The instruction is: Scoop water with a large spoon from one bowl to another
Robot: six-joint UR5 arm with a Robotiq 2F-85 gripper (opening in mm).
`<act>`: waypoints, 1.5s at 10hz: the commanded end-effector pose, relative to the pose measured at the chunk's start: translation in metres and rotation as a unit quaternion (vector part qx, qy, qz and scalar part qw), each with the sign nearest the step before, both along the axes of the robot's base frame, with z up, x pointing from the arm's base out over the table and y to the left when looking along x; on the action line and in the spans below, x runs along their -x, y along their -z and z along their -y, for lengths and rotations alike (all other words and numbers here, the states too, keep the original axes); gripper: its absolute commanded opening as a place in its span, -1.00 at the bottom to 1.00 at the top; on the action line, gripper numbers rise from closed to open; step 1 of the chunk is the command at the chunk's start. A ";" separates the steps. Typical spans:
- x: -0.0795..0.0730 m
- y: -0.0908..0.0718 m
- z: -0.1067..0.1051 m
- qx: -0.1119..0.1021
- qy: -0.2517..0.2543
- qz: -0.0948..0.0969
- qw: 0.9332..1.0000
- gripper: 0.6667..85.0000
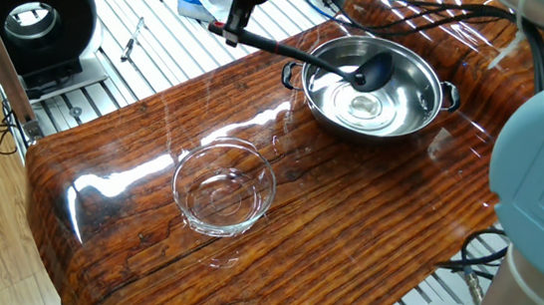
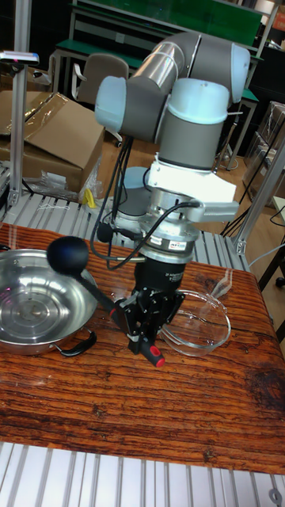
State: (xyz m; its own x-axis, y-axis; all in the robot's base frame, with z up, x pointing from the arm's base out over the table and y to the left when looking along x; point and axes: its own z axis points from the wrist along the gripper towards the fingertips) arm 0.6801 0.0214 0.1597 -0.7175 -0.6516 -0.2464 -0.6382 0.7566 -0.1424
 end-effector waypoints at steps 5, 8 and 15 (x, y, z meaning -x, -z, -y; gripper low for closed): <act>0.015 0.002 -0.015 -0.062 -0.096 0.026 0.993 -0.99; 0.018 0.006 -0.006 -0.057 -0.107 0.035 0.992 -0.99; 0.027 0.011 -0.011 -0.107 -0.109 0.058 0.986 -0.99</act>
